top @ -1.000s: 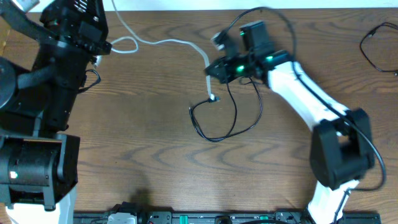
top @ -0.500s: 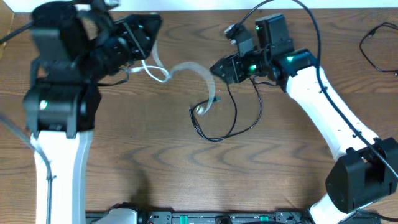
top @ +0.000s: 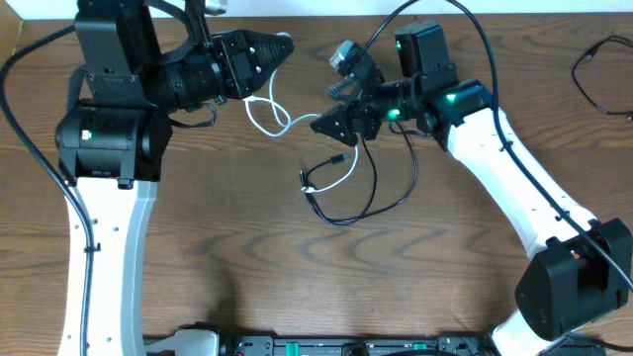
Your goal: Untangle cables
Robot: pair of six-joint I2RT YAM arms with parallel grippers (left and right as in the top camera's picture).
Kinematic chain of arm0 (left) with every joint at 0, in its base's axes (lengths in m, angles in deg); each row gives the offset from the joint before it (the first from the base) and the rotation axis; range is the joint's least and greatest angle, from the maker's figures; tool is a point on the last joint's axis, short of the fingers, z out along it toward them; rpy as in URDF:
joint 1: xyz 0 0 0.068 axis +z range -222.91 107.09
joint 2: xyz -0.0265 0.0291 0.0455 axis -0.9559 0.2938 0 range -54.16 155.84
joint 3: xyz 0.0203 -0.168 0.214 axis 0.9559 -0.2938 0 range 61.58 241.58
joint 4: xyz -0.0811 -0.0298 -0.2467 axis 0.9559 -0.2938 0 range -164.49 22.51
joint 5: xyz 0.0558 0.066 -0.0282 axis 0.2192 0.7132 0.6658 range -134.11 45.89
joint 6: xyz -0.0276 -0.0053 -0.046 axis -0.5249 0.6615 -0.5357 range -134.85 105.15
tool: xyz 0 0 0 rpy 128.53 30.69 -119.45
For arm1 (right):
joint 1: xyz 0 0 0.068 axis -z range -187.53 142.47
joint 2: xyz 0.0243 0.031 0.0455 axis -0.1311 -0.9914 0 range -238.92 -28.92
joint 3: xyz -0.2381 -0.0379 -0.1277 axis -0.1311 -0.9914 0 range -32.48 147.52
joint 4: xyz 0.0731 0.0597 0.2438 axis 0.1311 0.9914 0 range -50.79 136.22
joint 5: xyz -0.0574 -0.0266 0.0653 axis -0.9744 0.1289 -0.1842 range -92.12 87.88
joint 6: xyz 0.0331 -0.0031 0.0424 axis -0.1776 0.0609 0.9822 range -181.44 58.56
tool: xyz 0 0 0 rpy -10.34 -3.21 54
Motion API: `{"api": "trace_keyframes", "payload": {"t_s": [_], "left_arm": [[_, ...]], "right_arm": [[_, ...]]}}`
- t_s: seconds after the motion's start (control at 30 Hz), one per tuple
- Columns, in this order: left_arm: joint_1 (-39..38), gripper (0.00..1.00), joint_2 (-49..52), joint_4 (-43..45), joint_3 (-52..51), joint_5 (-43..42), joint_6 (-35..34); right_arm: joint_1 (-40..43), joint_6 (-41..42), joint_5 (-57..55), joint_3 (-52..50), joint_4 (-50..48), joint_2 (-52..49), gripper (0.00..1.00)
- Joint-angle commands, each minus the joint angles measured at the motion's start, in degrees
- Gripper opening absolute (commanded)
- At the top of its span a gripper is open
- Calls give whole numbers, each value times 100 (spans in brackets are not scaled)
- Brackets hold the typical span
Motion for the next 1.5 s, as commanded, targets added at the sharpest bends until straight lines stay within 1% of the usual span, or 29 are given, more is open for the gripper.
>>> {"api": "trace_keyframes", "payload": {"t_s": [0.0,0.13,0.23,0.37,0.53,0.6,0.63,0.67,0.7,0.8,0.97,1.07,1.1,1.13,1.2,1.27,1.3,1.4,1.47], "left_arm": [[9,7,-125,57,74,-492,26],[9,7,-125,98,74,-542,-127],[9,7,-125,203,74,-573,-341],[9,7,-131,389,74,-599,-645],[9,7,-162,647,74,-870,-839],[11,7,-192,688,74,-870,-968],[13,7,-203,713,74,-872,-1016],[15,7,-223,750,74,-870,-1099],[15,7,-238,778,74,-868,-1128],[61,8,-282,879,74,-846,-1132],[334,8,-280,874,74,-804,-1126],[503,9,-269,855,72,-745,-796],[533,12,-264,793,72,-643,-680],[566,17,-262,605,72,-343,-540],[566,29,-262,372,72,109,-450],[566,46,-262,203,72,448,-295],[566,51,-262,146,72,549,-197],[566,61,-262,-20,72,713,50],[566,63,-262,-87,72,721,199]], "right_arm": [[-166,-260,442,39,-219,-26,81],[-413,-356,452,39,-485,-68,79],[-588,-387,321,39,-564,-120,76],[-721,-382,177,39,-726,-299,68],[-752,-356,179,39,-1051,-446,57],[-750,-339,168,39,-1176,-448,47],[-748,-334,140,39,-1237,-448,39],[-743,-271,74,39,-1314,-448,22],[-728,-66,-59,39,-1375,-448,1],[-619,835,-334,39,-1502,-439,1],[-269,1526,-297,39,-1296,-247,1],[4,2109,-297,52,-1281,7,1],[122,2356,-295,74,-1252,144,1],[319,2649,-299,120,-1172,378,1],[599,2970,-299,192,-1064,693,1],[883,3248,-299,251,-999,1012,1],[1034,3362,-299,267,-973,1182,1],[1502,3674,-310,269,-887,1668,1],[1843,3801,-308,271,-743,1952,1]]}}
